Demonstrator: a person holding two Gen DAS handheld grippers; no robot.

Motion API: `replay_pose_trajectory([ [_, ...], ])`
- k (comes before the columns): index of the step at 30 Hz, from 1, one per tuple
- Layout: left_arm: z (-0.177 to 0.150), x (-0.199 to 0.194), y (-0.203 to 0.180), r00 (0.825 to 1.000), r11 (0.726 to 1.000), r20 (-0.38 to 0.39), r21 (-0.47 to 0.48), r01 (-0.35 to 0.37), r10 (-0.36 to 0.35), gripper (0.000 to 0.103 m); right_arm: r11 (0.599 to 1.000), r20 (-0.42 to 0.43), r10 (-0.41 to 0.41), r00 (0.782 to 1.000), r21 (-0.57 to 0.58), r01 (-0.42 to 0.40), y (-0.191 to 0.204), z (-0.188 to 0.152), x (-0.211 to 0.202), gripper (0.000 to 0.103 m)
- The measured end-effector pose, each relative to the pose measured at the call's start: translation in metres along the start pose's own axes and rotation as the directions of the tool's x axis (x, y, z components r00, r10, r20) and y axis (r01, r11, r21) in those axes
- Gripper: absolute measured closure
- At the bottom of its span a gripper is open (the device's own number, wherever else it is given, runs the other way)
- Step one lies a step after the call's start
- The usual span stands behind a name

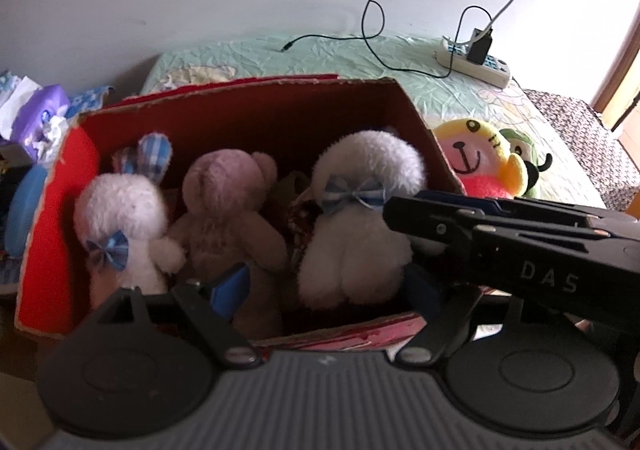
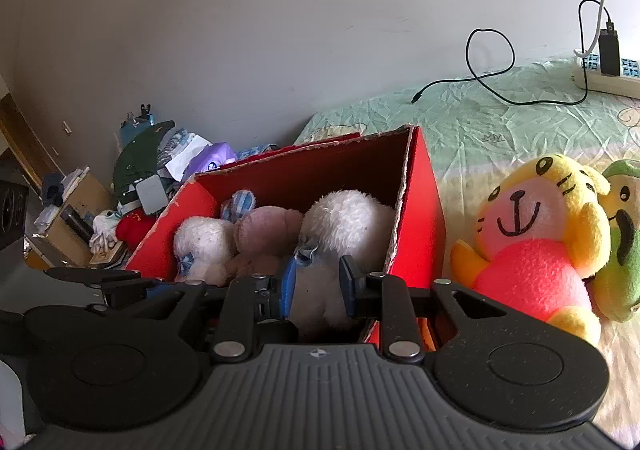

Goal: Organize objects
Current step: 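Lower the bunny into the red box beside the others and open the right gripper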

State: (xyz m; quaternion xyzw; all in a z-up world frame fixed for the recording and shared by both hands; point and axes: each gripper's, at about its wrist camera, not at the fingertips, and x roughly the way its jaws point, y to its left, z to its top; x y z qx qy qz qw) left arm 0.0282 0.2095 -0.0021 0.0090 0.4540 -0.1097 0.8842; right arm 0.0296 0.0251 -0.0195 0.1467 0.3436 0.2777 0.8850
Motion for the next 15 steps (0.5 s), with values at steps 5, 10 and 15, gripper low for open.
replay_pose_trajectory([
  [5, -0.002, -0.005, -0.005, 0.999, 0.999, 0.01, -0.016, -0.038, 0.038, 0.019, 0.999, -0.013, 0.035, 0.999, 0.023, -0.035, -0.002, -0.001, -0.004, 0.077],
  [10, -0.002, -0.011, -0.011, 0.998, 0.997, 0.01, -0.039, -0.068, 0.068, 0.021, 0.996, -0.014, 0.074, 0.997, 0.049, -0.073, -0.008, -0.001, -0.012, 0.074],
  [15, -0.004, -0.016, -0.023, 0.992, 0.992, 0.026, -0.041, -0.119, 0.12, 0.023, 0.992, -0.014, 0.115, 0.993, 0.056, -0.114, -0.017, -0.001, -0.023, 0.073],
])
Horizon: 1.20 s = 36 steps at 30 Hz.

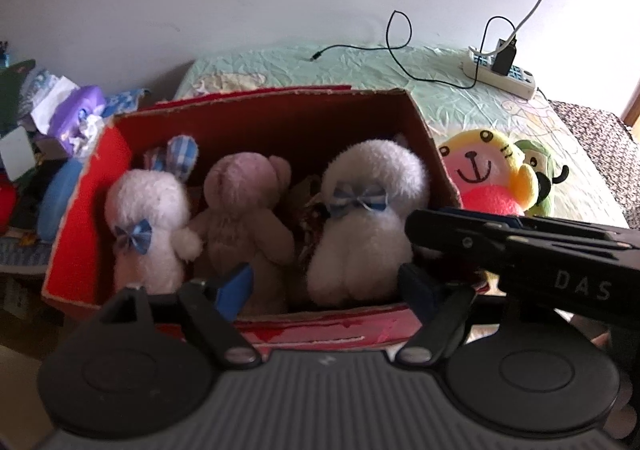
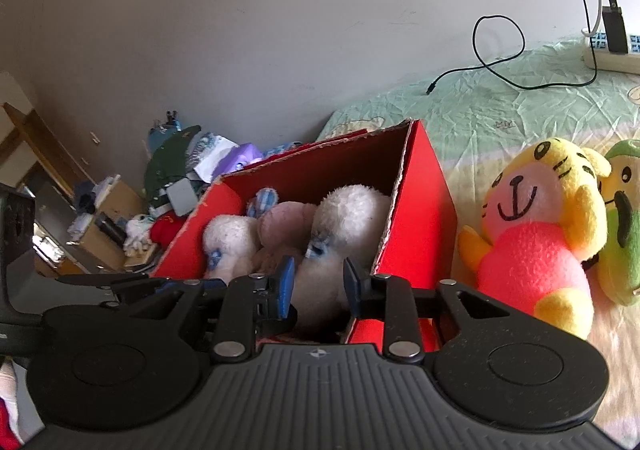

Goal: Organize objects
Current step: 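Lower the bunny into the red box beside the others and open the right gripper, then move the right gripper to the yellow tiger plush on the bed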

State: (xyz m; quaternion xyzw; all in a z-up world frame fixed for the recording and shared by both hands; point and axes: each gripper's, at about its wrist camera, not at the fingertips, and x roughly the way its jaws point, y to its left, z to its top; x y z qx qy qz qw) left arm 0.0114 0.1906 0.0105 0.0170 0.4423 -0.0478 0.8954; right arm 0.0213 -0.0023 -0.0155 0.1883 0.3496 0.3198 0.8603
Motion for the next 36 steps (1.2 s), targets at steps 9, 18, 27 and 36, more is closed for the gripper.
replay_pose_trajectory([
  [9, -0.001, -0.025, -0.026, 0.995, 0.996, 0.056, 0.023, -0.083, 0.081, 0.024, 0.997, 0.014, 0.075, 0.997, 0.015, -0.076, -0.02, 0.003, -0.032, 0.072],
  [18, 0.019, -0.046, -0.065, 0.992, 1.0, 0.124, 0.016, 0.026, -0.028, 0.024, 0.998, 0.017, 0.013, 1.0, 0.058, -0.014, -0.065, -0.004, -0.068, 0.072],
  [27, 0.02, -0.015, -0.135, 0.987, 0.984, 0.061, 0.111, 0.139, -0.146, 0.025, 0.983, 0.018, -0.093, 0.996, 0.162, 0.089, -0.123, -0.013, -0.1, 0.072],
  [36, 0.011, 0.031, -0.17, 0.991, 0.982, -0.022, 0.137, 0.132, -0.13, 0.026, 0.967, -0.009, -0.087, 0.996, 0.241, 0.087, -0.159, -0.008, -0.102, 0.066],
])
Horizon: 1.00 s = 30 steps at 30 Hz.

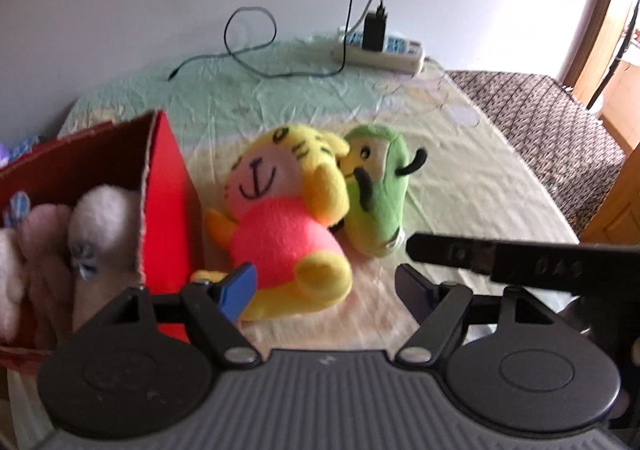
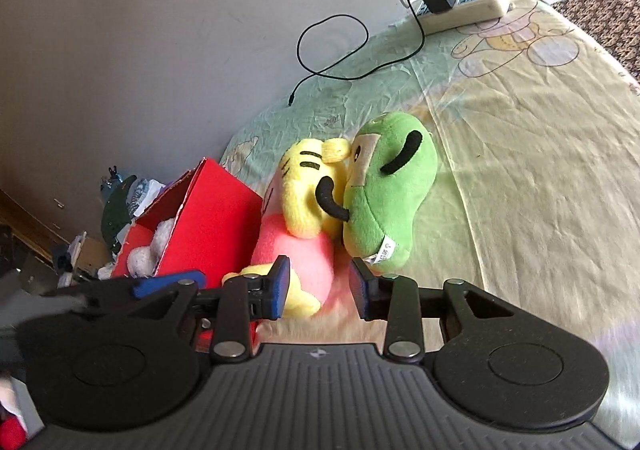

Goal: Organize objects
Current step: 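Move the right gripper to the yellow tiger plush on the bed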

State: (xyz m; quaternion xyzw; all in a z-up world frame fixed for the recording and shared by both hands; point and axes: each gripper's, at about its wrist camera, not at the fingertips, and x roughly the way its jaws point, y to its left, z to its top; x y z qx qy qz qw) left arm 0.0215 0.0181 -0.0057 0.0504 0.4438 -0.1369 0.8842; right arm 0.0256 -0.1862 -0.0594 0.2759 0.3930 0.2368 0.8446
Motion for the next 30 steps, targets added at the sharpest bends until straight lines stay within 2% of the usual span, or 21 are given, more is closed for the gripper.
replay_pose_trajectory([
  [6, 0.002, 0.014, 0.002, 1.0, 1.0, -0.03, -0.025, 0.003, -0.004, 0.023, 1.0, -0.033, 0.013, 0.999, 0.018, -0.013, -0.007, 0.013, 0.019, 0.066],
  [9, 0.004, 0.018, 0.001, 1.0, 1.0, -0.019, -0.011, -0.023, 0.023, 0.021, 1.0, -0.054, 0.018, 0.998, 0.021, -0.017, -0.012, 0.019, 0.028, 0.066],
  [13, 0.007, 0.027, 0.006, 0.999, 0.999, -0.041, -0.018, -0.03, 0.03, 0.021, 0.996, -0.083, 0.088, 0.993, 0.027, -0.086, -0.013, 0.022, 0.037, 0.066],
  [20, 0.01, 0.047, 0.011, 0.996, 0.999, -0.082, -0.023, -0.022, 0.02, 0.021, 0.991, -0.138, 0.133, 0.981, 0.024, -0.131, -0.007, 0.024, 0.069, 0.062],
  [23, 0.011, 0.058, 0.014, 0.995, 0.999, -0.101, -0.025, -0.026, 0.023, 0.024, 0.992, -0.151, 0.129, 0.98, 0.034, -0.125, -0.008, 0.022, 0.081, 0.055],
  [28, 0.014, 0.068, 0.017, 0.994, 0.999, -0.109, -0.026, -0.034, 0.031, 0.027, 0.984, -0.172, 0.178, 0.969, 0.057, -0.171, -0.007, 0.019, 0.092, 0.055],
  [30, 0.014, 0.068, 0.018, 0.994, 0.999, -0.109, -0.028, -0.029, 0.026, 0.028, 0.983, -0.181, 0.182, 0.966, 0.048, -0.176, -0.006, 0.019, 0.091, 0.063],
])
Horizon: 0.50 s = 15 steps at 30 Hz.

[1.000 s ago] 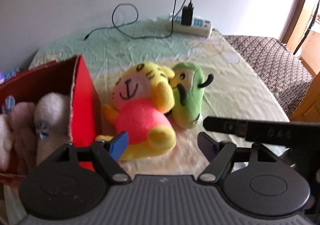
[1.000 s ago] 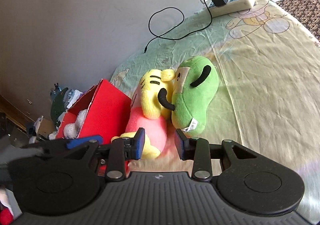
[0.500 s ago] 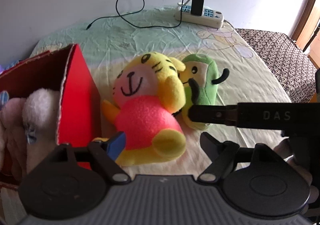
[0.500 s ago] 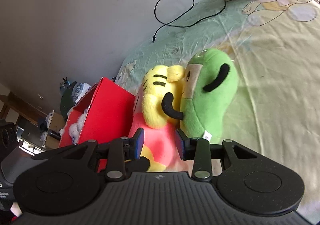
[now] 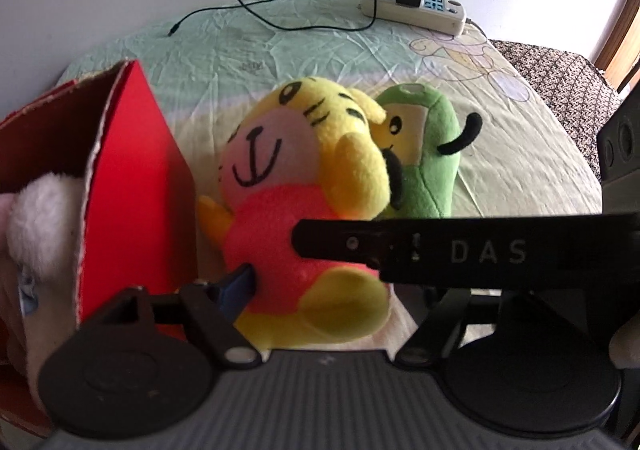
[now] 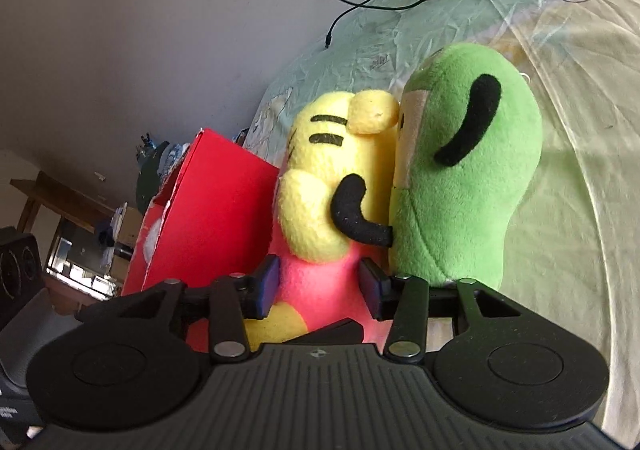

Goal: Organize objects
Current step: 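Move the right gripper to the yellow tiger plush on the bed, then close the right gripper on the yellow tiger plush and lift it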

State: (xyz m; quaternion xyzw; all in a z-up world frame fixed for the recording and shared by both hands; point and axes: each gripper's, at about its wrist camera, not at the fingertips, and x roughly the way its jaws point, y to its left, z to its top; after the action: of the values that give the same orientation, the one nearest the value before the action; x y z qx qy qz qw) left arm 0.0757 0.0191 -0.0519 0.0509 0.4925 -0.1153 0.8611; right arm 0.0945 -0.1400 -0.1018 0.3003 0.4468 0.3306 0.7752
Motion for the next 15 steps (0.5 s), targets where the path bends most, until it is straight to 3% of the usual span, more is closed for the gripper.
replay_pose_trajectory([
  [3, -0.001, -0.004, 0.0, 1.0, 1.0, 0.006, 0.004, 0.007, -0.007, 0.031, 1.0, -0.012, 0.014, 1.0, 0.015, -0.014, -0.001, -0.001, -0.004, 0.072],
  [8, -0.007, -0.018, -0.006, 0.999, 0.999, 0.016, 0.034, 0.032, -0.032, 0.031, 1.0, -0.028, 0.015, 0.999, -0.008, -0.016, 0.008, -0.006, -0.022, 0.075],
  [15, -0.032, -0.042, -0.016, 0.987, 0.985, -0.019, 0.07, 0.159, -0.158, 0.031, 0.999, -0.066, -0.026, 0.997, -0.024, 0.024, 0.015, -0.029, -0.053, 0.074],
])
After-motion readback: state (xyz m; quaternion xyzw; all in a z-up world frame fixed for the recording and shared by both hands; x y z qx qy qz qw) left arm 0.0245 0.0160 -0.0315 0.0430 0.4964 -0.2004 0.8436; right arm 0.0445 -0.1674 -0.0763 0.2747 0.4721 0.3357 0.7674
